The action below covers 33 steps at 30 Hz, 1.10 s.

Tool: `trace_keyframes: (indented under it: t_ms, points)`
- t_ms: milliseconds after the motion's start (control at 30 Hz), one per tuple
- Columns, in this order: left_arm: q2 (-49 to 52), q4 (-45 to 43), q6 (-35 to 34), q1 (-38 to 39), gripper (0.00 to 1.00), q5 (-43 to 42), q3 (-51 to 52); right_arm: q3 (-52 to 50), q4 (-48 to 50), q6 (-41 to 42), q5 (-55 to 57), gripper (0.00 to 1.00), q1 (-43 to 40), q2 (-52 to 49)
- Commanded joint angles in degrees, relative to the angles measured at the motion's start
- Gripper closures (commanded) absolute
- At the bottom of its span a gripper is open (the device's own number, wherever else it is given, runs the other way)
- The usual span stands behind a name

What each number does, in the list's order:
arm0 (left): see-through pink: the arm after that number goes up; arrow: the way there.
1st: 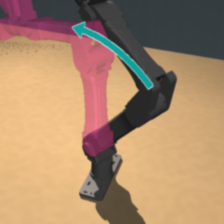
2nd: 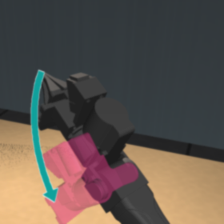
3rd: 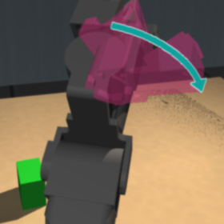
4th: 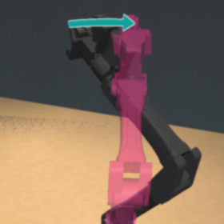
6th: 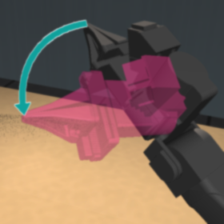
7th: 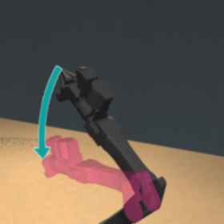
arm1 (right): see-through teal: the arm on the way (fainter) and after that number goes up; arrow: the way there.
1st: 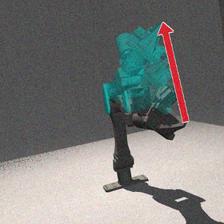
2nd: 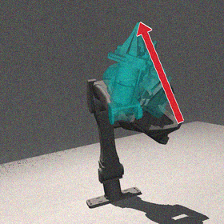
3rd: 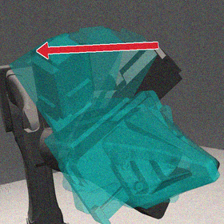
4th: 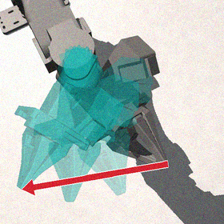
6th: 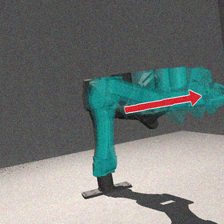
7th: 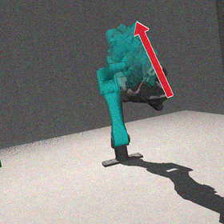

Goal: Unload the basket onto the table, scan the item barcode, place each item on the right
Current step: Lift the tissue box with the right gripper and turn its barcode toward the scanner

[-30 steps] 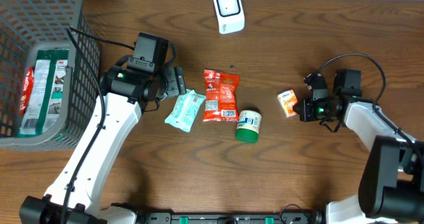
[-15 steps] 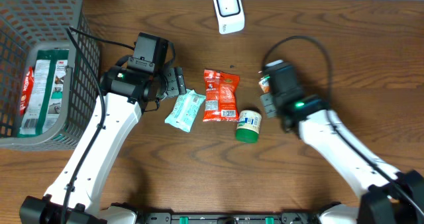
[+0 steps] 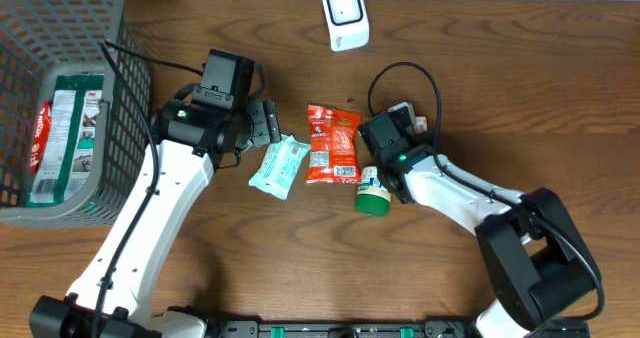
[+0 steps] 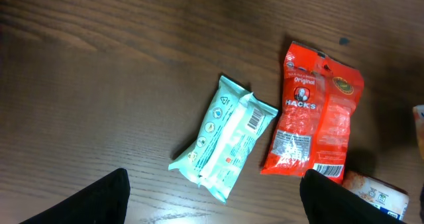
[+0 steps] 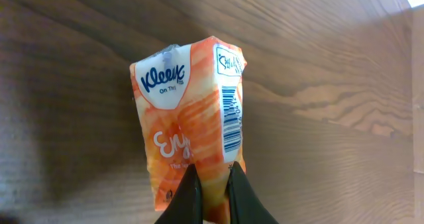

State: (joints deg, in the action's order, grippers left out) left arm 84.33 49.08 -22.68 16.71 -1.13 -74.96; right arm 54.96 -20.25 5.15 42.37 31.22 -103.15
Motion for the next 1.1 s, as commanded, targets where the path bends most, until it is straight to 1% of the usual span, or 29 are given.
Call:
trace_keyframes:
  t_ms: [0,33,167,200,300,400,533,700,967,1067]
  points:
    - [0.5,0.1,-0.5,-0.2,0.17,0.5,0.1,0.3,1.1,2.5,3.2,0.99,0.3,-0.7]
    - [0.5,0.1,-0.5,-0.2,0.17,0.5,0.1,0.3,1.0,3.0,3.2,0.99,0.3,-0.7]
    - [0.5,0.1,-0.5,-0.2,0.17,0.5,0.1,0.3,0.9,3.2,0.3,0.85,0.2,-0.7]
    - [0.5,0.1,-0.5,-0.2,0.17,0.5,0.1,0.3,0.9,3.2,-0.9,0.83,0.2,-0.7]
    - [0.5,0.1,-0.5,-0.2,0.17,0.5,0.1,0.3,1.0,3.2,-4.0,0.75,0.2,-0.7]
    - [0.5,0.1,-0.5,-0.2,0.17,0.5,0.1,0.3,1.0,3.9,-4.1,0.75,0.2,-0.7]
    - [0.5,0.1,-0.5,-0.2,0.17,0.5,0.1,0.3,1.1,3.8,-4.1,0.69,0.2,-0.7]
    - [0.5,0.1,-0.5,-0.2,0.17,0.5,0.1,0.5,1.3,3.9,-4.1,0.64,0.0,-0.1]
    - [0.5,0.1,-0.5,-0.2,0.17,0.5,0.1,0.5,1.2,3.8,-6.1,0.61,-0.6,6.5]
    - [0.5,0.1,-0.5,-0.2,0.17,0.5,0.1,0.5,1.2,3.8,-6.3,0.58,-1.0,10.4]
